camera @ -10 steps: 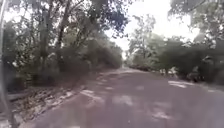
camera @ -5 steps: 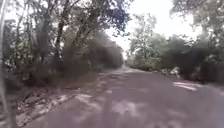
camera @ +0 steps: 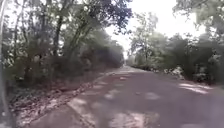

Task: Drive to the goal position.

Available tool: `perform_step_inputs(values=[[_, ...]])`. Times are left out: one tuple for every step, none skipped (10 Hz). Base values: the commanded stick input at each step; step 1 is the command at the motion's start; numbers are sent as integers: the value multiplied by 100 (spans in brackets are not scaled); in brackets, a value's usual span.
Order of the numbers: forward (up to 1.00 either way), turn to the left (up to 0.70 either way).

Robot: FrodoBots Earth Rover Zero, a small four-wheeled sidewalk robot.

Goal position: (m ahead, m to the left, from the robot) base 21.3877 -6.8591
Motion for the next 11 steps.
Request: perform_step_inputs(values=[[70, 0], [70, 0], [70, 0], [70, 0], [70, 0], [70, 0], [70, 0], [70, 0], [70, 0], [70, 0], [70, 0]])
